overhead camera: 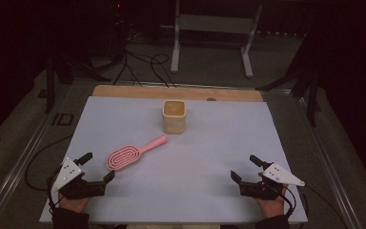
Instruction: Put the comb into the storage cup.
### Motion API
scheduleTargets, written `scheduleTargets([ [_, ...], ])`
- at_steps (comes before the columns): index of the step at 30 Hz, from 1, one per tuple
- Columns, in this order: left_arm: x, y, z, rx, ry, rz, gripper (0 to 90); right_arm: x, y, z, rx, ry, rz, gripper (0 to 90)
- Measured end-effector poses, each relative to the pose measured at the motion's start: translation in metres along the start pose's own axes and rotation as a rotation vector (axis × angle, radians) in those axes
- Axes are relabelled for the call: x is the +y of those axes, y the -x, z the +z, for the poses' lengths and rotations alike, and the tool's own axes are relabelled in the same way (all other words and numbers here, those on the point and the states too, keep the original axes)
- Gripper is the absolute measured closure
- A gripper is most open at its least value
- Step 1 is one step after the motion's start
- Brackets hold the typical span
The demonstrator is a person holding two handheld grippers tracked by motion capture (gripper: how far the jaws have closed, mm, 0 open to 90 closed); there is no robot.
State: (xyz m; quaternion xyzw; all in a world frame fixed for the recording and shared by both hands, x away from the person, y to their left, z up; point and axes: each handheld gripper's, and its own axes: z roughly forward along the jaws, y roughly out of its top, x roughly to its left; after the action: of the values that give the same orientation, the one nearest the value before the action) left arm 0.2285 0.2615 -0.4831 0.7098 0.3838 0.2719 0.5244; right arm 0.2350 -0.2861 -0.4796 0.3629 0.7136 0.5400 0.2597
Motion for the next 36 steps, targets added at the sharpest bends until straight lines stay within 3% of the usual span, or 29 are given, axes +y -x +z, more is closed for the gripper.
scheduleTargets([
  [15, 0.0, -0.001, 0.001, 0.012, -0.007, -0.018, 0.3, -0.002, 0.001, 0.001, -0.006, -0.008, 0.007, 7.7],
  [36, 0.021, -0.004, 0.008, -0.001, -0.038, -0.016, 0.7, -0.005, 0.003, 0.001, -0.019, -0.01, 0.02, 7.7],
])
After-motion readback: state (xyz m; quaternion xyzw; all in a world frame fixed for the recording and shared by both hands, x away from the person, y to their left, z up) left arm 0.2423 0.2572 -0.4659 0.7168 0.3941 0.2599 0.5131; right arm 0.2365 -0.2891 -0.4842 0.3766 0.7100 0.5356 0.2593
